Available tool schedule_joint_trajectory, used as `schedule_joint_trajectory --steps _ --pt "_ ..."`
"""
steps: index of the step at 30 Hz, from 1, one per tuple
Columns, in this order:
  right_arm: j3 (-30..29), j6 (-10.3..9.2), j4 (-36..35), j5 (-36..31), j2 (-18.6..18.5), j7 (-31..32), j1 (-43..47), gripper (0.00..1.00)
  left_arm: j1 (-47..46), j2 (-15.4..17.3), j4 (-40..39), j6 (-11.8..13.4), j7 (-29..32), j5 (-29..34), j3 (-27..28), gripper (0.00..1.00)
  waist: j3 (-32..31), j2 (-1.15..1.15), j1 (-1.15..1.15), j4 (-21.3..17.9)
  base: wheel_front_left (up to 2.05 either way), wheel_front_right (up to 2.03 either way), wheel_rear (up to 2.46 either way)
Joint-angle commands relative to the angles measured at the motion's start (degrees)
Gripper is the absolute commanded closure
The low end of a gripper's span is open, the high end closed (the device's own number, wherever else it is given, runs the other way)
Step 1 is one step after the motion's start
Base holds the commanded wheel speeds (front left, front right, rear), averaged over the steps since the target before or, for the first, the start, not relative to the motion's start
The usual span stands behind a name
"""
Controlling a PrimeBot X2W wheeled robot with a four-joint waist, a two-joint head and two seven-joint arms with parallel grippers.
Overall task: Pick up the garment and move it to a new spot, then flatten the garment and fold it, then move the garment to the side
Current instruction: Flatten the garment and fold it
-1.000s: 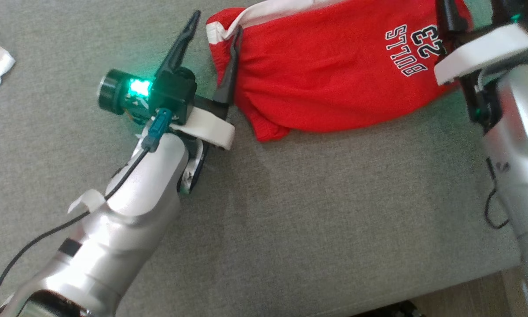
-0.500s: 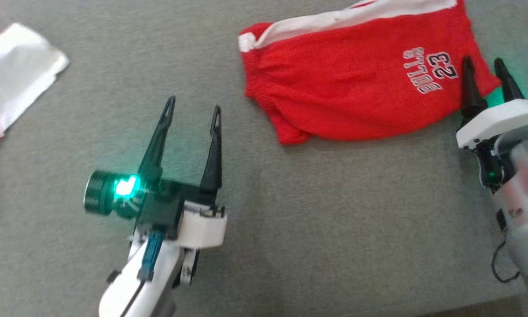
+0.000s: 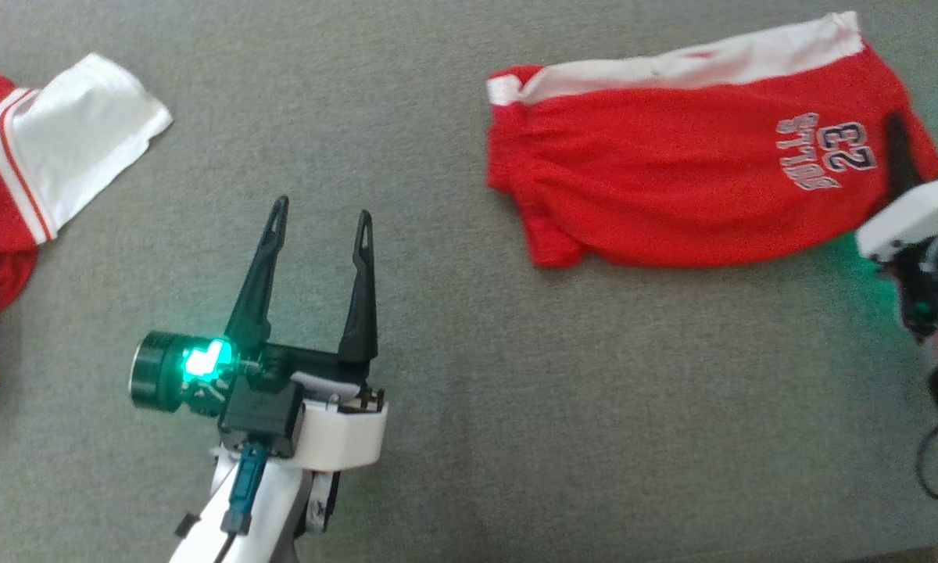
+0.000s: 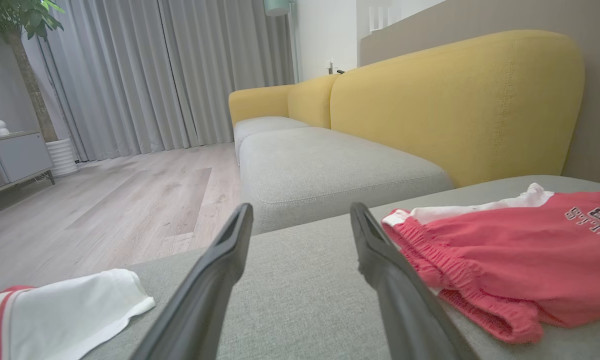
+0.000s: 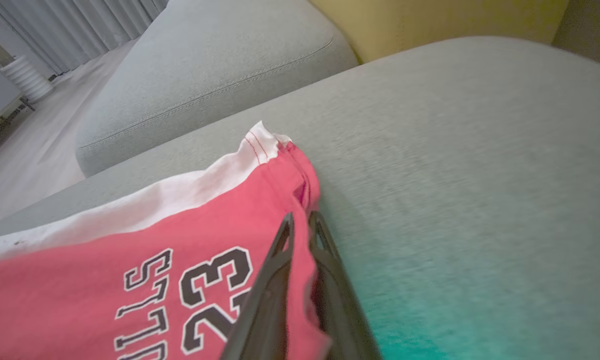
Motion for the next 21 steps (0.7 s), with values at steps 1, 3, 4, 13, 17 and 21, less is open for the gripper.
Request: schedule_joint_trajectory --steps 1,3,4,13,17,21 --pt "0.72 0.39 -0.98 0.35 -2.00 -0.94 1.32 1.00 0.10 0.49 -1.77 -0.01 -0.28 0.48 2.35 0.00 -0.70 0.00 0.00 -0.75 0.00 0.00 0.00" --pt "1.22 0.39 -0.52 0.47 -4.07 -1.68 1.87 1.00 0.59 0.52 -1.61 -0.35 -0.28 0.73 2.98 0.00 -1.27 0.00 0.00 -1.47 0.00 0.00 0.00" --pt "1.43 0.39 -0.30 0.35 -5.14 -2.12 2.05 1.00 0.80 0.53 -1.58 -0.50 -0.28 0.85 3.27 0.00 -1.42 0.00 0.00 -1.79 0.00 0.00 0.00" --pt "2.28 0.39 -4.82 0.88 -8.16 -5.15 1.89 1.00 2.49 0.28 -0.59 -2.33 -0.28 1.98 4.40 0.00 -2.72 0.00 0.00 -3.97 0.00 0.00 0.00" --pt "2.86 0.39 -10.52 -1.11 -7.96 -5.48 1.90 1.00 2.90 0.11 -0.05 -3.00 -0.28 2.32 4.76 0.00 -3.84 0.00 0.00 -4.03 0.00 0.00 0.00" --pt "1.69 0.39 -19.60 -5.78 -6.20 -5.52 3.06 1.00 3.90 0.14 1.52 -3.84 -0.28 2.07 5.28 0.00 -5.18 0.00 0.00 -3.47 0.00 0.00 0.00"
